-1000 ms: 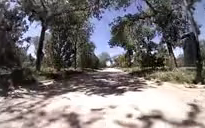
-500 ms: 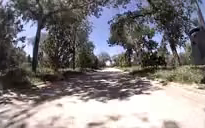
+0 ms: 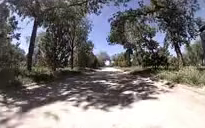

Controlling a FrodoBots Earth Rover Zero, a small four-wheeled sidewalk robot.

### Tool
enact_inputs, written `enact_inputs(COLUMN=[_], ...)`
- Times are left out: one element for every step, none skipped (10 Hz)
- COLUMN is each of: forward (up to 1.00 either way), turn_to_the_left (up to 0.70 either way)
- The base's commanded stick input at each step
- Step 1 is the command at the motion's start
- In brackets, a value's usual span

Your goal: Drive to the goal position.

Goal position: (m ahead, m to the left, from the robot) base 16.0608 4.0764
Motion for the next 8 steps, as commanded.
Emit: enact_inputs(forward=[0.70,0.70,0.70,0.70,0.70,0.70,0.70,0.70], turn_to_the_left=[0.01,0.01,0.01,0.01,0.01,0.01,0.01,0.01])
